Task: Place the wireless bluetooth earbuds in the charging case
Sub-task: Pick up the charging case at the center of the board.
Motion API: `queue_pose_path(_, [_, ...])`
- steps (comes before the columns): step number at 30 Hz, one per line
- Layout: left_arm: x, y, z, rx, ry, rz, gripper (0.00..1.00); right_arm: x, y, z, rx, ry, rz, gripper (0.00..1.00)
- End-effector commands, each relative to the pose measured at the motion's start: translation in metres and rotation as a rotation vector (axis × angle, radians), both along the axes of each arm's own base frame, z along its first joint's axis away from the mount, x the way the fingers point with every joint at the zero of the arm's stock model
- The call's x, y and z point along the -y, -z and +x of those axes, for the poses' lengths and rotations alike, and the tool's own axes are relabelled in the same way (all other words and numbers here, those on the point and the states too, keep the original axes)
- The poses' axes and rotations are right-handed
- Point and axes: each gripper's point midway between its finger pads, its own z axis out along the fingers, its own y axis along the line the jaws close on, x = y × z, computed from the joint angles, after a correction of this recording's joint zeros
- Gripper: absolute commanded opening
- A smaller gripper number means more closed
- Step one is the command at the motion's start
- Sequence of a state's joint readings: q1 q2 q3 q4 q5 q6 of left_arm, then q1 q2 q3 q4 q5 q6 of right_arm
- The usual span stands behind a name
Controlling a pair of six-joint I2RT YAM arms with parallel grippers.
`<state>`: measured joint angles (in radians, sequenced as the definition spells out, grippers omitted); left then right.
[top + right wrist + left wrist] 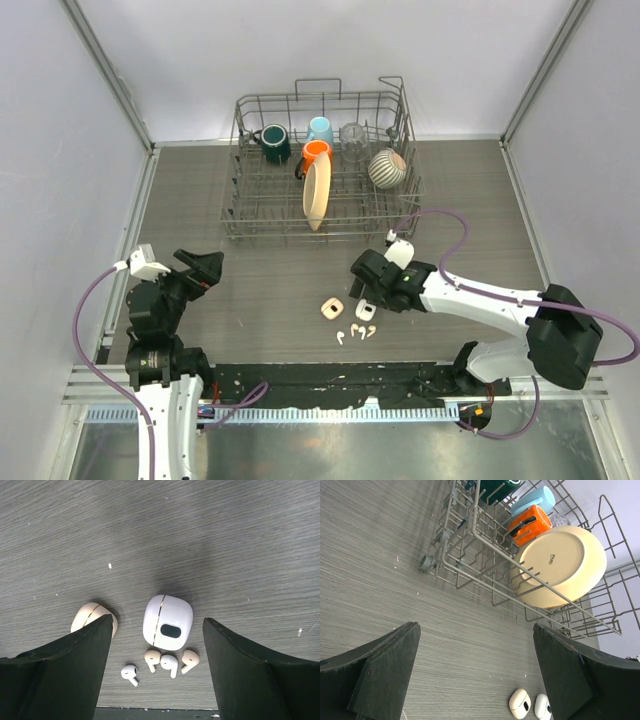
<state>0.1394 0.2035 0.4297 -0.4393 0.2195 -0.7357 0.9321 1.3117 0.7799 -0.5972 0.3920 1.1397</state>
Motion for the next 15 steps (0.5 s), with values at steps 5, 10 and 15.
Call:
queue_pose_path(5, [0.000, -0.010, 0.002, 0.016, 0.009, 0.008, 1.00, -0.008, 0.006, 0.000, -0.032, 0.037, 0.016, 0.77])
queue_pose_path(10, [0.000, -0.010, 0.002, 0.018, 0.009, 0.008, 1.00, -0.011, 0.015, -0.002, -0.058, 0.041, 0.018, 0.76])
queue_pose_path(15, [0.000, -0.009, 0.002, 0.013, 0.007, 0.007, 1.00, -0.011, 0.022, -0.002, -0.067, 0.043, 0.000, 0.75])
